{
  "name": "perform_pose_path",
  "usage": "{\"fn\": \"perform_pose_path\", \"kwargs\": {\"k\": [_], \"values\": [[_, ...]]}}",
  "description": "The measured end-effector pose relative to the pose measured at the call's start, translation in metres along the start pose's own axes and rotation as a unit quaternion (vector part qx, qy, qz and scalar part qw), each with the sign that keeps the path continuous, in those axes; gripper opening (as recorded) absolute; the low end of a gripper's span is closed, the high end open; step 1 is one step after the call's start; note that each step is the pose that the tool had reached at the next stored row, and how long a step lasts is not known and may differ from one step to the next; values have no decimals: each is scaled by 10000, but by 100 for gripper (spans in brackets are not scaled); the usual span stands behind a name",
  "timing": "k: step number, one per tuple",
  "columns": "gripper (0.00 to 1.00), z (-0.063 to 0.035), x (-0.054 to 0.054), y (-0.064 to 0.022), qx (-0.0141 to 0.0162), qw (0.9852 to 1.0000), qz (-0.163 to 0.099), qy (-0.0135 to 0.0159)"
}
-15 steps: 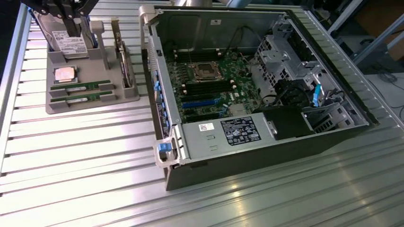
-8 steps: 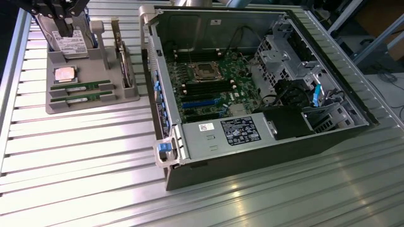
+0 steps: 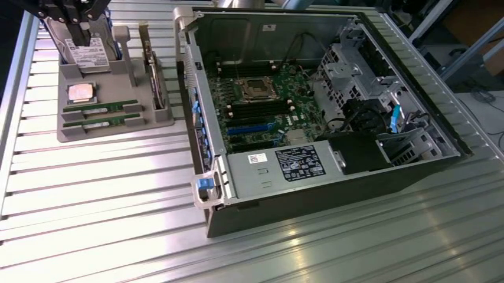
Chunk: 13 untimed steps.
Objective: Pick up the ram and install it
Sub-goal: 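Reach for the ram, then pick up the ram and move it above insertion slot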
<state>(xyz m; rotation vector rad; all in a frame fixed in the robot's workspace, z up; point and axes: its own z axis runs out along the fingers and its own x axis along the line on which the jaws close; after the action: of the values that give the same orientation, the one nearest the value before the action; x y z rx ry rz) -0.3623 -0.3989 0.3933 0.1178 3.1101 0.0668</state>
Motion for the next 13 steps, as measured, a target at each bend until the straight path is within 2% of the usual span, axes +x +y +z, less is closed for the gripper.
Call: {"fn": "perform_pose_path", "kwargs": {"k": [9, 13], "values": [[11, 0, 0, 0, 0, 10000, -16, 1], [11, 0, 0, 0, -10, 9993, -380, 17]]}}
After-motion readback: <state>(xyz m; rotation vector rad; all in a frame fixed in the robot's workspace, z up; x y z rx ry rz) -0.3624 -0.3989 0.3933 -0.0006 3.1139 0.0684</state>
